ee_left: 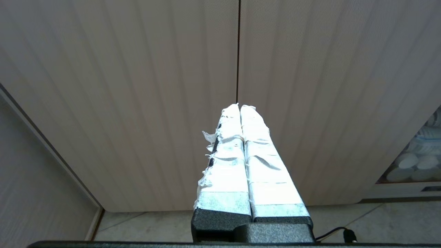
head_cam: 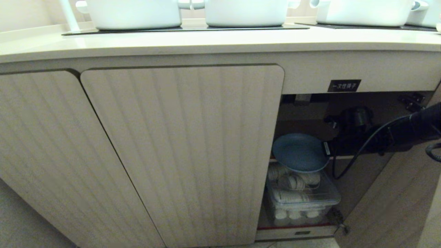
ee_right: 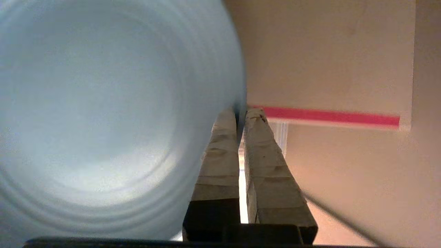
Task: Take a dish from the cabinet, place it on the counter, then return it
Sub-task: Take the plate from the cabinet
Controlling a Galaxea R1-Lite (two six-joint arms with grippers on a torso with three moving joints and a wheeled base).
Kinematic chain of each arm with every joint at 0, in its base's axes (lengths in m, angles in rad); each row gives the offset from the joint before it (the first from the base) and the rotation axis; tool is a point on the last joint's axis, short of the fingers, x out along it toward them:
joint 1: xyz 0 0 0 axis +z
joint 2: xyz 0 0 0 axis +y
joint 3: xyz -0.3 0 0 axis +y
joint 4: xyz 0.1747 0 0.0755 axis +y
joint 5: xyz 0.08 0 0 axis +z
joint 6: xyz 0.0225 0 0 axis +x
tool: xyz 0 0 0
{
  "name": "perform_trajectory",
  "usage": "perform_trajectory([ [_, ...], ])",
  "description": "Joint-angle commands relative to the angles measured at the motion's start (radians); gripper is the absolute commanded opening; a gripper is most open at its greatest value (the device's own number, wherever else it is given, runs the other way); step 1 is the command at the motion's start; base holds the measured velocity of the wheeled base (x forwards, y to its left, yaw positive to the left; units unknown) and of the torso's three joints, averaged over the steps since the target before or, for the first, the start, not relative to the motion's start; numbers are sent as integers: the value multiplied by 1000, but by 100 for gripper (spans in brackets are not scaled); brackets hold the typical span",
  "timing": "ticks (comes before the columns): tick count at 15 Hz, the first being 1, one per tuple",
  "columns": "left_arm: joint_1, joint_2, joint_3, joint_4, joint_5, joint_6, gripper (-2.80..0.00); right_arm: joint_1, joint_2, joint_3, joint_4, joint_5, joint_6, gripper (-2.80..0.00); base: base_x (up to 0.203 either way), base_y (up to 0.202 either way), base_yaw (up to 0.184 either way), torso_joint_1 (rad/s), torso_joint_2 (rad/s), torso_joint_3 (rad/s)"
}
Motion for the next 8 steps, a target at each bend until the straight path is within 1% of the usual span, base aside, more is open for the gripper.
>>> perform_trajectory([
  [1, 0, 0, 0, 0, 1, 0, -280, 0, -25, 24, 1, 0, 24, -280, 0, 0, 0, 0, 0, 0],
  [5, 0, 0, 0, 0, 0, 0, -280, 0, -61, 95, -7, 0, 36, -280, 0, 0, 0, 0, 0, 0],
  [8, 0, 0, 0, 0, 1, 0, -280, 0, -81, 121, 0, 0, 84, -280, 0, 0, 0, 0, 0, 0],
])
